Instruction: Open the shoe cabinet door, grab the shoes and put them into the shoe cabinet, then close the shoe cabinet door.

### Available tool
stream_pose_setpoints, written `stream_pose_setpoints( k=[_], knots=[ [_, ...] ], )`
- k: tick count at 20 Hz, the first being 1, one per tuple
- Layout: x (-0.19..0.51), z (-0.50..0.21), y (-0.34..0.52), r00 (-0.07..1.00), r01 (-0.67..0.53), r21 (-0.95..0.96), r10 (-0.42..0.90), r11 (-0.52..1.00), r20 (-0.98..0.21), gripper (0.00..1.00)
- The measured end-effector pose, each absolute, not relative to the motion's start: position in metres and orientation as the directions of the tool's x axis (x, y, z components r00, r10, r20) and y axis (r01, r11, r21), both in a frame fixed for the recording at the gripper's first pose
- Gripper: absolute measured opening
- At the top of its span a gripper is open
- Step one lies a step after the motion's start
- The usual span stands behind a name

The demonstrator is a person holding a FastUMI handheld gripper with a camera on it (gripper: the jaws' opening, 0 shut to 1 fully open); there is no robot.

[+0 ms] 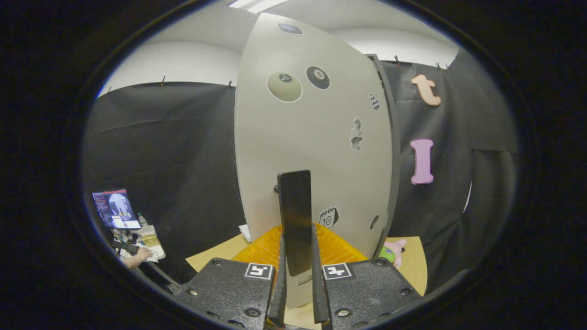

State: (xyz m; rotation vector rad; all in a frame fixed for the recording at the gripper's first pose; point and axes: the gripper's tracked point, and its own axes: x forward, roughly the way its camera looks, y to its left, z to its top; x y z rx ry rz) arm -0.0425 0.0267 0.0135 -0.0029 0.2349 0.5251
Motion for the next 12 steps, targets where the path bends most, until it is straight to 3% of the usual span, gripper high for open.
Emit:
stream_pose_setpoints(
  k=[5, 12],
  knots=[
    [-0.047, 0.015, -0.003, 0.890, -0.406, 0.007, 0.397, 0.914, -0.224, 0.26],
    [-0.028, 0.017, -0.090, 0.957, -0.206, -0.003, 0.201, 0.978, -0.208, 0.16]
  ],
)
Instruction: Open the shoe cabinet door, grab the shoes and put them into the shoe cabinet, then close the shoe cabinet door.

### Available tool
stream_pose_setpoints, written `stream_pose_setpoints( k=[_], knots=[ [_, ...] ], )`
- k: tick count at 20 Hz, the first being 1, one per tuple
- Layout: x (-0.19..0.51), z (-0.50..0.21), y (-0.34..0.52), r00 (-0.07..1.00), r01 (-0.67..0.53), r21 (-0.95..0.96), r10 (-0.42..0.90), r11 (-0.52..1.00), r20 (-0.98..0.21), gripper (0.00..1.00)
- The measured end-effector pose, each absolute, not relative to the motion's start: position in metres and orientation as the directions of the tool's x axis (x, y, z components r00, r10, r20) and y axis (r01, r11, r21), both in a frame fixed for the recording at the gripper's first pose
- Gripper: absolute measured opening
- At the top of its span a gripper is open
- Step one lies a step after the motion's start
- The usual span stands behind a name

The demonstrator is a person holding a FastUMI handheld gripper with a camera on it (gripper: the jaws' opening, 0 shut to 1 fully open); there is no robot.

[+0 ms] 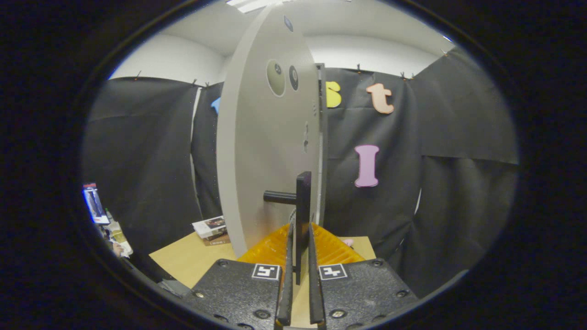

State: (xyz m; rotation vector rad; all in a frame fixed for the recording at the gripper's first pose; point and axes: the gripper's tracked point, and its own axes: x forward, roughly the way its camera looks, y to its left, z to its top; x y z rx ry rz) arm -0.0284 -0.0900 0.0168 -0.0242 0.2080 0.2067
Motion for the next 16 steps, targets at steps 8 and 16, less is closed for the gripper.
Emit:
stream_pose_setpoints(
  k=[8, 16],
  knots=[
    [-0.047, 0.021, -0.121, 0.952, -0.238, 0.031, 0.240, 0.971, -0.192, 0.17],
    [-0.111, 0.064, -0.108, 0.993, -0.119, 0.048, 0.120, 0.992, -0.004, 0.88]
  ],
)
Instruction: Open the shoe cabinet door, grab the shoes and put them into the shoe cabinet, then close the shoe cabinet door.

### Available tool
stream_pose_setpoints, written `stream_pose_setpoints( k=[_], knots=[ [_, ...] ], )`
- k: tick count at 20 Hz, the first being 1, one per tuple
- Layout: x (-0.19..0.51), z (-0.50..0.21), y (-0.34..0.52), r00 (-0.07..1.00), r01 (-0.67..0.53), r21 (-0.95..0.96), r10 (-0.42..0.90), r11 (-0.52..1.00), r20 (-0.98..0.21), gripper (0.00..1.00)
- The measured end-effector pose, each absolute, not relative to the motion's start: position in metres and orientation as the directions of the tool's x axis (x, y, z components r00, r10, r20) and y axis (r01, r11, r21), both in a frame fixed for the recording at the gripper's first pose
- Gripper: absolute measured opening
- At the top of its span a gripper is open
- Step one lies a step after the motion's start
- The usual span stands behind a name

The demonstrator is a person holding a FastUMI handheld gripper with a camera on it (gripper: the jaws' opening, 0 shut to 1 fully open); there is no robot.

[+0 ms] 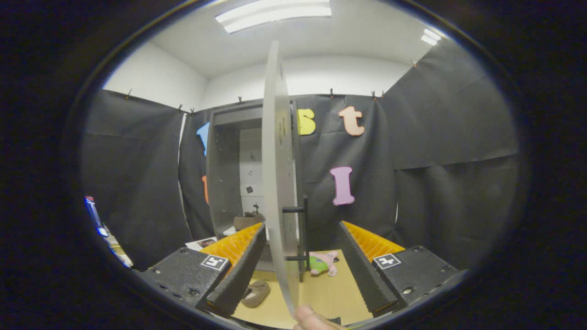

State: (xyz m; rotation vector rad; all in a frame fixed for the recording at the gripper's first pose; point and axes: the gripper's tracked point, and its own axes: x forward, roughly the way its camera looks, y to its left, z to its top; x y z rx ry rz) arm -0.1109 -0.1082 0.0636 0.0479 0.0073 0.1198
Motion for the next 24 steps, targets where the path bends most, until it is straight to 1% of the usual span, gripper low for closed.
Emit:
stream_pose_setpoints(
  k=[1, 5, 8, 9, 11, 13, 14, 16, 19, 22, 24],
  knots=[
    [-0.113, 0.066, -0.102, 0.994, -0.109, 0.051, 0.109, 0.993, 0.008, 1.00],
    [-0.115, 0.076, -0.069, 0.993, -0.112, 0.094, 0.107, 0.989, 0.058, 1.00],
    [-0.106, 0.068, -0.036, 0.989, -0.142, 0.104, 0.136, 0.984, 0.058, 1.00],
    [-0.107, 0.071, -0.037, 0.994, -0.089, 0.085, 0.083, 0.992, 0.071, 1.00],
    [-0.100, 0.085, -0.015, 0.982, -0.101, 0.035, 0.094, 0.994, 0.165, 1.00],
    [-0.113, 0.084, 0.010, 0.976, -0.077, -0.020, 0.079, 0.997, 0.201, 0.99],
    [-0.118, 0.081, 0.023, 0.974, -0.089, -0.038, 0.095, 0.995, 0.208, 0.99],
    [-0.123, 0.076, 0.053, 0.971, -0.123, -0.068, 0.134, 0.990, 0.198, 0.99],
    [-0.118, 0.057, 0.093, 0.972, -0.174, -0.071, 0.182, 0.982, 0.149, 1.00],
    [-0.103, 0.031, 0.122, 0.974, -0.200, -0.054, 0.204, 0.978, 0.102, 1.00],
    [-0.089, 0.008, 0.134, 0.977, -0.195, -0.050, 0.198, 0.980, 0.076, 1.00]
  ],
)
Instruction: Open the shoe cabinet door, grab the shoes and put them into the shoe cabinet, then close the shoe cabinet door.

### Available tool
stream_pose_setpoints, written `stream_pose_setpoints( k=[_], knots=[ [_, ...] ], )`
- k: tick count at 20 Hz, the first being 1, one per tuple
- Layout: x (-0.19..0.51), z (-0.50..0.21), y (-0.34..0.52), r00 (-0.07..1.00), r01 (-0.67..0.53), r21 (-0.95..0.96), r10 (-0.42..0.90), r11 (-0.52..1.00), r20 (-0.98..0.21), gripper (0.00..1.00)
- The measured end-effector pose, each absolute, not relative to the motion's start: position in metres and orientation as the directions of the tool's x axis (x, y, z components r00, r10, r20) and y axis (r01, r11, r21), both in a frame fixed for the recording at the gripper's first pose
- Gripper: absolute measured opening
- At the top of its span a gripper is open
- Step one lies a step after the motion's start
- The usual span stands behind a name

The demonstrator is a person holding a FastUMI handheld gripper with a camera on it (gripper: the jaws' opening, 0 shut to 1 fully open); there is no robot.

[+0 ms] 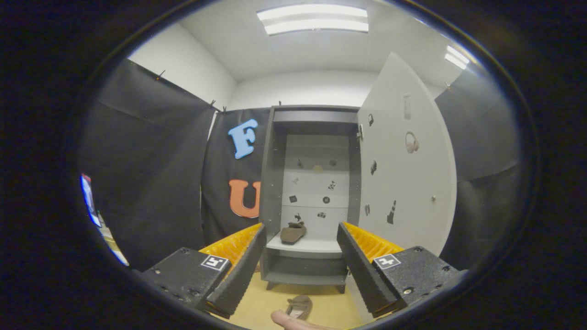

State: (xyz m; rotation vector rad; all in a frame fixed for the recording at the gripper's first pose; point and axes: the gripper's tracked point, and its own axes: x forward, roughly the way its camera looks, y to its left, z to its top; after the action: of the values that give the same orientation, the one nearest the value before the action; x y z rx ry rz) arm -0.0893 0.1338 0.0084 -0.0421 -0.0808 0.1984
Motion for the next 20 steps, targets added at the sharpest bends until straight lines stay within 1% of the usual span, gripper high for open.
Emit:
stream_pose_setpoints(
  k=[3, 7, 10, 14, 20],
  knots=[
    [-0.066, -0.023, 0.146, 0.984, -0.168, -0.044, 0.171, 0.985, 0.059, 1.00],
    [-0.037, -0.078, 0.153, 0.989, -0.148, -0.016, 0.148, 0.989, 0.002, 1.00],
    [-0.020, -0.113, 0.156, 0.988, -0.150, 0.027, 0.150, 0.988, -0.026, 1.00],
    [0.000, -0.172, 0.155, 0.987, -0.142, 0.012, 0.142, 0.990, -0.070, 1.00],
    [0.033, -0.272, 0.146, 0.960, -0.139, 0.046, 0.146, 0.989, -0.241, 1.00]
  ],
)
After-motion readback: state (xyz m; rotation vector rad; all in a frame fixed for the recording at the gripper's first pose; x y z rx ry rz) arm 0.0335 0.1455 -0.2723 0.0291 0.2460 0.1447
